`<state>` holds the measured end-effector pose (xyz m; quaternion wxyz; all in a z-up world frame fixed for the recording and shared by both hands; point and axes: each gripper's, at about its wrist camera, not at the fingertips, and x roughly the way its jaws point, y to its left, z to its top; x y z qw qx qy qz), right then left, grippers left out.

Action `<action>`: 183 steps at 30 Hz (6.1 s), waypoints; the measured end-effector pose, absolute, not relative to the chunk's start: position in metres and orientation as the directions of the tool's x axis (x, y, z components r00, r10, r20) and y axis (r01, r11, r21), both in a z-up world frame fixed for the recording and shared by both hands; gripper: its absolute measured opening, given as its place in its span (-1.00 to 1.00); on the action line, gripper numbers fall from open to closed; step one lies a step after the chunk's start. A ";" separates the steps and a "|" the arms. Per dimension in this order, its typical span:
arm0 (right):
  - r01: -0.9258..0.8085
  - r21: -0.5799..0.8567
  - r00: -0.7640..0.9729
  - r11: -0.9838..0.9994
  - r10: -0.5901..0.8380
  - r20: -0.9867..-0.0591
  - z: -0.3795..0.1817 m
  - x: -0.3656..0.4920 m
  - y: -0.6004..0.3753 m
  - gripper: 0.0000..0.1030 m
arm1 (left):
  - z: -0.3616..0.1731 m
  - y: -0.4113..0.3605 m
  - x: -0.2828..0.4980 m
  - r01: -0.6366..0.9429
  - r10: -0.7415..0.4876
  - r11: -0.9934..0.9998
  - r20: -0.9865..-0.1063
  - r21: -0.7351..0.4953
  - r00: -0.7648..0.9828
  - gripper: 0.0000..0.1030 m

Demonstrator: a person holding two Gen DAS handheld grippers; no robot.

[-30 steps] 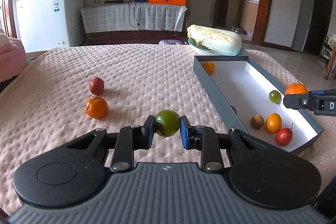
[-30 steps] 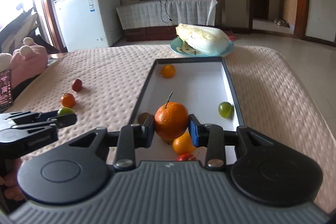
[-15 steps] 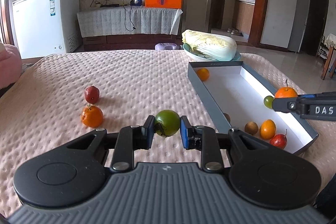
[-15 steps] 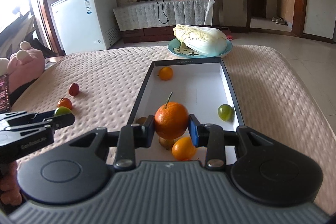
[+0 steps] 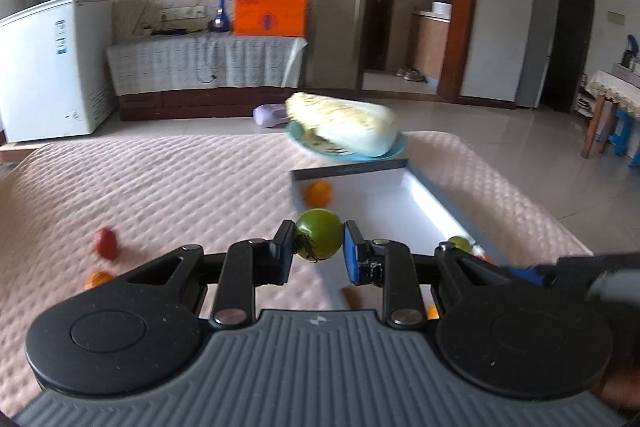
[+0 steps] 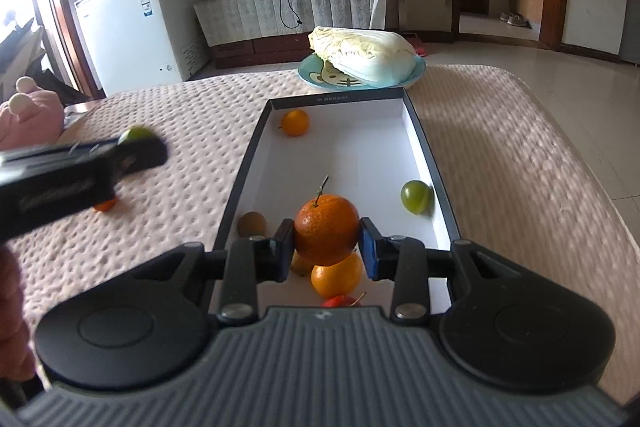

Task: Organize fruits
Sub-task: 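Lower the orange into the box and open the right tool while the left tool releases its green tomato, then withdraw both open tools from the box toward the remaining fruits, then grasp an orange with the right tool while the left tool grasps the red fruit, then carry the orange toward the box with the right tool while the left tool carries the red fruit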

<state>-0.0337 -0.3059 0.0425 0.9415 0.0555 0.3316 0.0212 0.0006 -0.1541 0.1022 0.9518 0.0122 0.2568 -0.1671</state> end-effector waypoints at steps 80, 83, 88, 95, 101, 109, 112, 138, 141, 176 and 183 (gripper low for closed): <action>0.011 0.043 0.861 0.999 0.012 -0.508 0.053 -0.033 -0.256 -0.21 | 0.064 -0.038 -0.034 0.108 -0.091 0.994 -0.551 -0.001 0.830 -0.21; -0.032 0.041 0.863 0.999 0.048 -0.504 0.053 -0.031 -0.237 -0.22 | 0.066 -0.012 -0.029 0.040 -0.049 0.999 -0.556 -0.028 0.830 -0.21; -0.102 0.036 0.846 0.994 0.105 -0.522 0.050 -0.025 -0.205 -0.22 | 0.069 0.025 -0.029 -0.035 0.001 0.998 -0.558 -0.050 0.830 -0.21; -0.188 0.023 0.832 0.982 0.171 -0.528 0.047 -0.020 -0.168 -0.21 | 0.076 0.065 -0.029 -0.097 0.038 0.992 -0.543 -0.081 0.839 -0.21; -0.275 0.029 0.811 0.961 0.248 -0.530 0.042 -0.015 -0.136 -0.21 | 0.078 0.087 -0.010 -0.122 0.066 0.990 -0.536 -0.071 0.842 -0.21; -0.329 0.038 0.791 0.944 0.297 -0.534 0.028 0.010 -0.111 0.08 | 0.078 0.111 0.027 -0.167 0.097 0.982 -0.528 -0.087 0.843 -0.21; -0.344 0.033 0.789 0.938 0.308 -0.532 0.020 0.020 -0.101 0.15 | 0.074 0.110 0.042 -0.148 0.075 0.985 -0.547 -0.090 0.834 -0.05; -0.403 0.099 0.699 0.910 0.376 -0.608 -0.010 0.074 -0.075 -0.21 | 0.030 0.050 0.130 0.183 -0.214 0.977 -0.553 -0.112 0.805 -0.03; -0.403 0.069 0.697 0.913 0.355 -0.623 -0.007 0.070 -0.077 -0.22 | 0.026 0.046 0.132 0.191 -0.224 0.974 -0.566 -0.117 0.794 -0.04; -0.321 -0.048 0.818 0.946 0.251 -0.518 0.067 -0.065 -0.154 -0.22 | 0.060 0.010 0.046 0.081 -0.097 0.995 -0.515 -0.054 0.852 -0.30; -0.240 -0.006 0.842 0.971 0.205 -0.499 0.075 -0.079 -0.188 -0.22 | 0.077 -0.022 -0.029 0.195 -0.192 0.980 -0.493 -0.046 0.849 -0.30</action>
